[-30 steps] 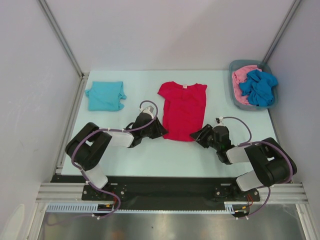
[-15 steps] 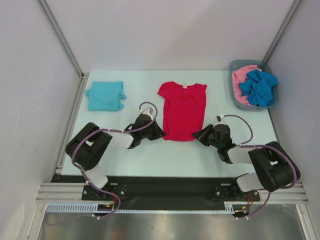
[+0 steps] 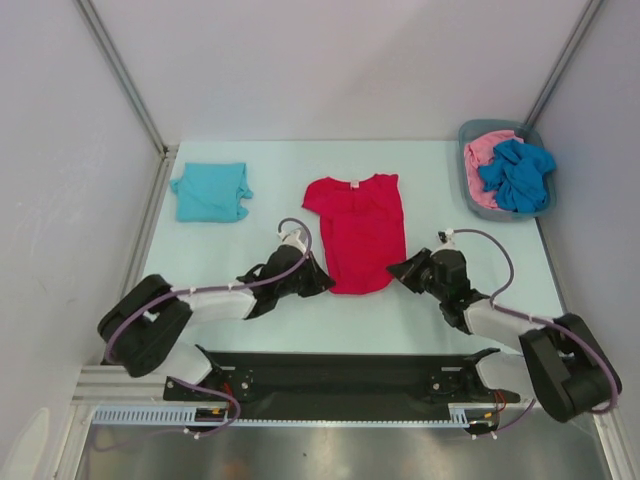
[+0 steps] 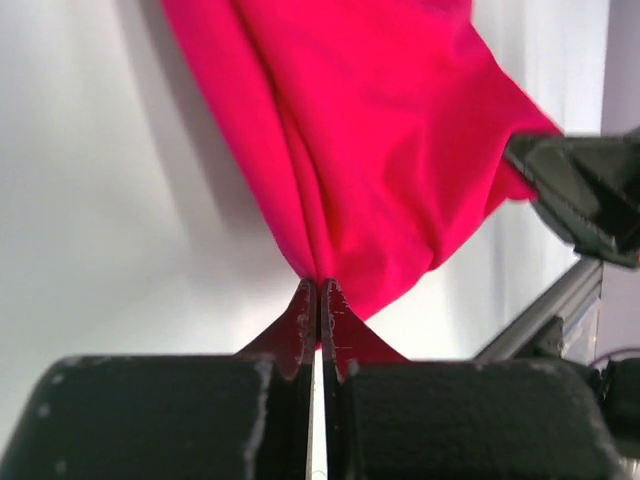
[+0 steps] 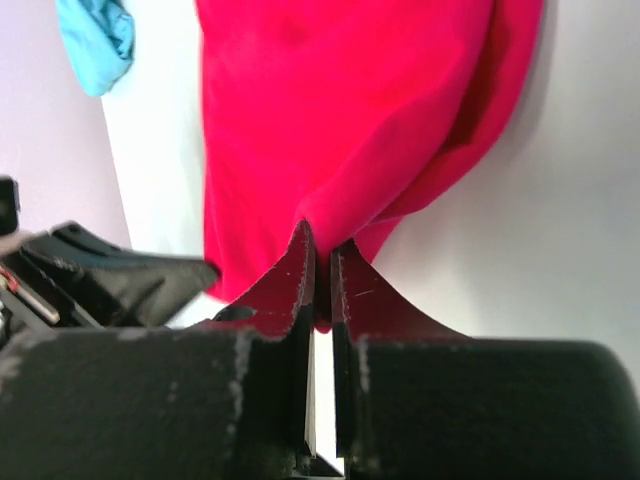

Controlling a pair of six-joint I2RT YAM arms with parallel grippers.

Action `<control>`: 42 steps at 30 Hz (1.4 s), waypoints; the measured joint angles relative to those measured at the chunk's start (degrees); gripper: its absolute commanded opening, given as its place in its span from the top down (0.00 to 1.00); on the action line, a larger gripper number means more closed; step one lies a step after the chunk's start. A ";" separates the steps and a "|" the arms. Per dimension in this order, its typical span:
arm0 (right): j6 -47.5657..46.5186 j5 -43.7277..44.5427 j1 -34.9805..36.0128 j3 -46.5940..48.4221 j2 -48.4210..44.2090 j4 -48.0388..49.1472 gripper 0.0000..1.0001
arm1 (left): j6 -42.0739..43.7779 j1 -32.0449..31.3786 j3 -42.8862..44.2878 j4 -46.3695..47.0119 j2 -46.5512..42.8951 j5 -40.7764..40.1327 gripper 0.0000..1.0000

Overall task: Fold and stack the t-shirts
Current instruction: Fold the tshirt

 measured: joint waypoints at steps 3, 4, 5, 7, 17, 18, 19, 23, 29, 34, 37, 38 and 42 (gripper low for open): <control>-0.17 1.16 0.70 -0.72 -6.54 -4.42 1.00 | -1.86 -4.39 -2.49 -2.25 -5.14 -2.14 1.00; -0.26 1.64 1.05 -0.76 -8.94 -6.36 1.00 | -2.36 -5.60 -3.10 -3.41 -6.60 -3.04 1.00; -0.33 2.16 1.31 -0.76 -11.10 -8.07 1.00 | -2.91 -6.71 -3.72 -4.66 -8.04 -3.87 1.00; -0.52 2.80 1.79 -0.74 -14.67 -11.17 1.00 | -3.65 -8.13 -4.37 -7.10 -10.62 -5.40 1.00; -2.56 3.48 1.01 6.38 -12.72 -18.80 1.00 | -0.28 -6.88 8.39 -20.85 -14.53 -13.00 1.00; -2.82 3.48 0.94 7.34 -11.72 -18.75 1.00 | 0.35 -6.14 10.36 -21.27 -13.86 -13.11 1.00; -3.04 3.45 0.79 8.31 -10.64 -18.73 1.00 | 0.96 -5.33 12.13 -21.59 -13.07 -13.18 1.00; -4.15 2.58 -0.63 13.09 -4.92 -18.40 1.00 | 3.04 -1.70 17.46 -22.77 -9.49 -12.96 1.00; -5.44 -0.17 -4.66 23.52 8.15 -15.96 1.00 | 5.77 4.63 23.67 -23.52 -1.68 -11.61 1.00; -6.75 -1.79 -6.69 35.23 18.91 -15.80 1.00 | 7.80 9.01 30.75 -24.13 6.14 -10.56 1.00; -7.41 -2.38 -7.30 43.12 24.37 -16.35 1.00 | 9.16 11.04 36.15 -24.96 10.62 -9.73 1.00; -7.58 -2.60 -7.43 45.57 25.97 -16.65 1.00 | 9.53 11.63 37.94 -25.22 12.02 -9.49 1.00; -8.09 -3.06 -7.67 53.46 31.43 -16.74 1.00 | 11.06 13.81 43.85 -25.68 16.76 -8.46 1.00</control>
